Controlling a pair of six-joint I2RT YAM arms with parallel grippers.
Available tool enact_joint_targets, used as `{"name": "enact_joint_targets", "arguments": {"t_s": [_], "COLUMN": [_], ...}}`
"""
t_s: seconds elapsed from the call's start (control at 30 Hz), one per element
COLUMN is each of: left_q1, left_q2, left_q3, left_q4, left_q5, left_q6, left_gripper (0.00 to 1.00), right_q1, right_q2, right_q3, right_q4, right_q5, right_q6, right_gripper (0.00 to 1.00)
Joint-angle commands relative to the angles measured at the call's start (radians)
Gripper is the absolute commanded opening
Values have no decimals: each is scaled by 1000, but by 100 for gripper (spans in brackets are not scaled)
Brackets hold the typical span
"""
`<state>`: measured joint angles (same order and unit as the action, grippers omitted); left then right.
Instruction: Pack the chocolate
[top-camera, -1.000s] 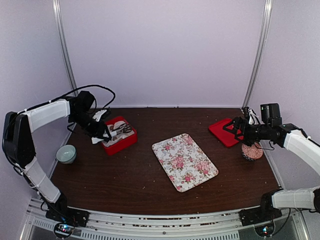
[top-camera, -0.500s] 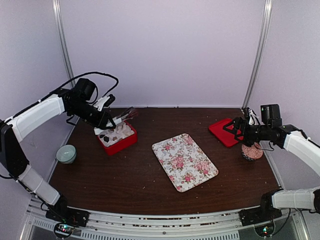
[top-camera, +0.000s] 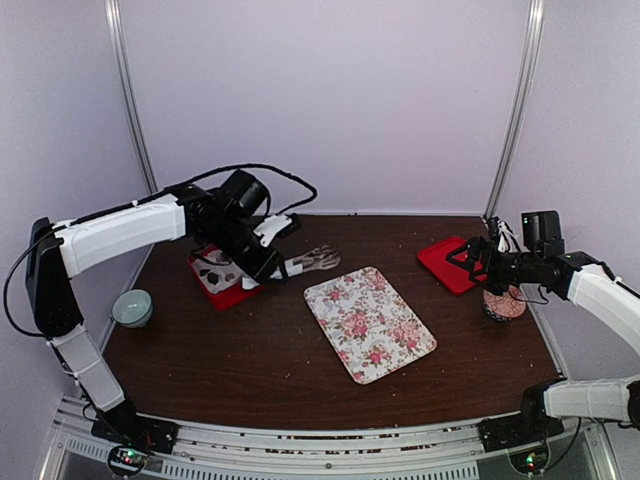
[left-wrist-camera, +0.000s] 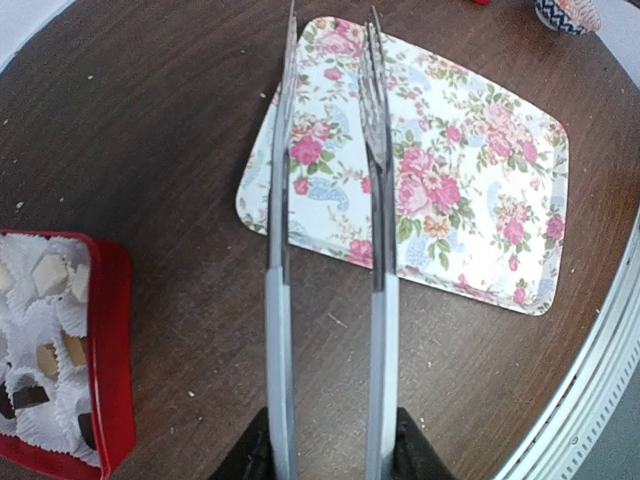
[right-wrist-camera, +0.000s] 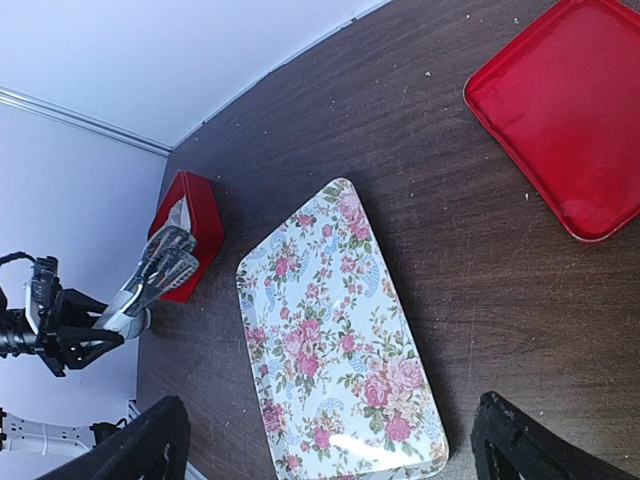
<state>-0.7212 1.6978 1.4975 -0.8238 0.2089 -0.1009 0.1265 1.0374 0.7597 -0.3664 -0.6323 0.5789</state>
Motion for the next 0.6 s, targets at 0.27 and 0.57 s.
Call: {"name": "enact_joint_targets", "arguments": {"t_s": [0.27,0.57], "left_q1": [-149,-183], "left_q2": [252,412], "left_q3": [216,332], "left_q4": [50,25], "left_q5": [-109,-139], "left_q6": [3,-16], "left_gripper": [35,34], "right_q1": [-5,-5], "right_q2": [-20,-28], "right_q3": [2,-6], "right_q4": [-6,-18], "right_q5": [-11,-9], "right_q6": [-31,-38], "right_gripper": [100,100]}}
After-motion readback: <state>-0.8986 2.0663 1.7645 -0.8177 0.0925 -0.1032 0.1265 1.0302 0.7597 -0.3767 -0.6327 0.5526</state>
